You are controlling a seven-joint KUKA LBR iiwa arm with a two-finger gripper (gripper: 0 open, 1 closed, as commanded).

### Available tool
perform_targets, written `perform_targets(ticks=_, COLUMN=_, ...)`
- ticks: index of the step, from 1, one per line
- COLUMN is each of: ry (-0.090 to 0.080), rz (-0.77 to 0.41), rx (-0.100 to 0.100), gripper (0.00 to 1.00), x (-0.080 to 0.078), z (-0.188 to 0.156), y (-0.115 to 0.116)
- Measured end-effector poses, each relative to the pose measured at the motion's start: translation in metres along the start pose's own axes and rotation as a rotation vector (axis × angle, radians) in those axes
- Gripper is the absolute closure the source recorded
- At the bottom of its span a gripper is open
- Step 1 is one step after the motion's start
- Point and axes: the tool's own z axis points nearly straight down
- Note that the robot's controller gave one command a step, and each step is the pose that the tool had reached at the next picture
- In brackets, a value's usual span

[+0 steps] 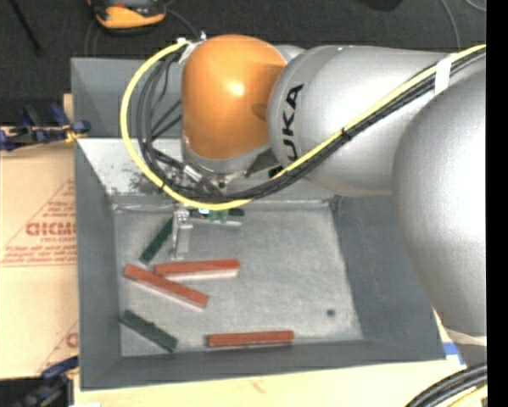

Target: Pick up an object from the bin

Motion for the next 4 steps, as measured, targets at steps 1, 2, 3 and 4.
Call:
perform_targets(ticks=1, ry=-0.008, rz=0.004, rx=-0.001, gripper=0.0, x=-0.002, z=-0.005, y=-0.001)
perform_targets(ticks=2, ry=-0.01, rz=-0.092, rx=0.0, gripper=0.0, x=0.015, z=0.053, y=-0.037)
perform_targets(ticks=3, ry=-0.002, rz=-0.065, rx=0.0, gripper=0.0, x=0.057, z=0.059, y=-0.085)
perform_targets(ticks=4, ry=-0.008, rz=-0.224, rx=0.002, gripper=0.0, x=0.032, z=0.062, y=-0.081)
